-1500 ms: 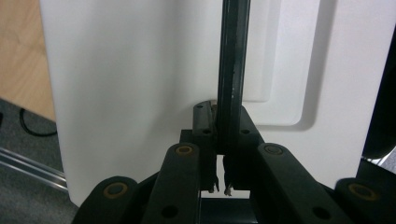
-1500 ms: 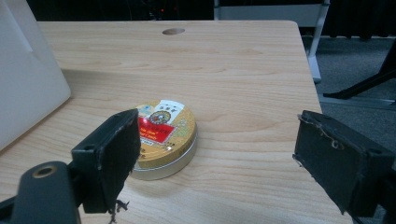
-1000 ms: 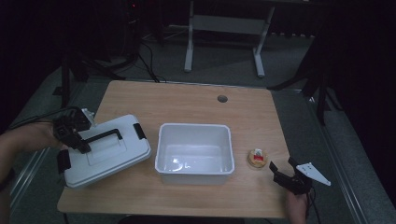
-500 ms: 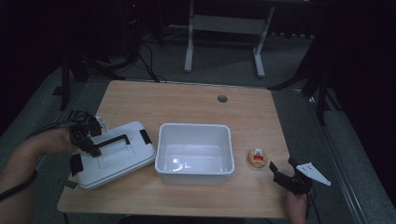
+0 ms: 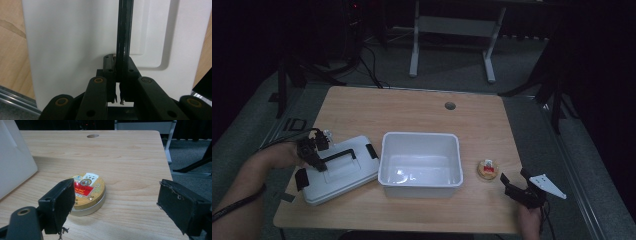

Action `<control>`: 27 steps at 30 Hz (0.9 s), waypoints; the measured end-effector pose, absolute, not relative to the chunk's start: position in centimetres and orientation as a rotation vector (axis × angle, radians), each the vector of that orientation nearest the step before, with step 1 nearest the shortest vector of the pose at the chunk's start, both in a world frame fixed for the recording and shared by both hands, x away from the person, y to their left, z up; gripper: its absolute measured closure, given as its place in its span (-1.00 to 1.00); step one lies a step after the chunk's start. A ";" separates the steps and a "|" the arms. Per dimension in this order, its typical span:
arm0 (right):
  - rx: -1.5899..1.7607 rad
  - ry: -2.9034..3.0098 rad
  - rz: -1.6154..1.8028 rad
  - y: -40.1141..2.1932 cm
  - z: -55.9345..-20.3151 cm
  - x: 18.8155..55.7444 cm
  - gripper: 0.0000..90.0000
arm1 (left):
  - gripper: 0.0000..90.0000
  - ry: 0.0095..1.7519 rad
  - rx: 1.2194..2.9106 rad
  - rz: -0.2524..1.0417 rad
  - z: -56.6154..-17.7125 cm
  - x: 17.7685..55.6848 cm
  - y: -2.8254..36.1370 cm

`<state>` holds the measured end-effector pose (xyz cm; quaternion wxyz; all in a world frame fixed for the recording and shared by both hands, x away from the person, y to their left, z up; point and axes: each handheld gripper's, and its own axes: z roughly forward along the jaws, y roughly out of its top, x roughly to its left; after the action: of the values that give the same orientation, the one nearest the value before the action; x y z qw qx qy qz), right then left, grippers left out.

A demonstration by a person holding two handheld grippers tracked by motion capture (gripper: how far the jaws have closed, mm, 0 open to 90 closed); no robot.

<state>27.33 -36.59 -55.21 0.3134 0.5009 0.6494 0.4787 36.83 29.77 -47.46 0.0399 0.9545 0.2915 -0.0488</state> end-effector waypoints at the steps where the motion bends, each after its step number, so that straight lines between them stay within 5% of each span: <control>1: 1.321 1.712 1.263 -36.6 -55.2 27.3 -0.69 | 0.86 0.889 2.924 -0.159 -47.6 36.8 29.8; 19: 1.315 1.723 1.261 -36.5 -55.2 27.3 -0.69 | 0.85 0.879 2.902 -0.150 -49.1 36.7 29.8; 27: 1.329 1.736 1.247 -36.6 -55.2 27.4 -0.69 | 0.00 0.952 2.793 -0.035 -48.3 36.6 30.4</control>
<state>27.41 -36.64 -55.19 0.3071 0.5025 0.6564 0.4715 36.56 30.36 -48.30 0.0949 0.9422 0.3212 -0.0117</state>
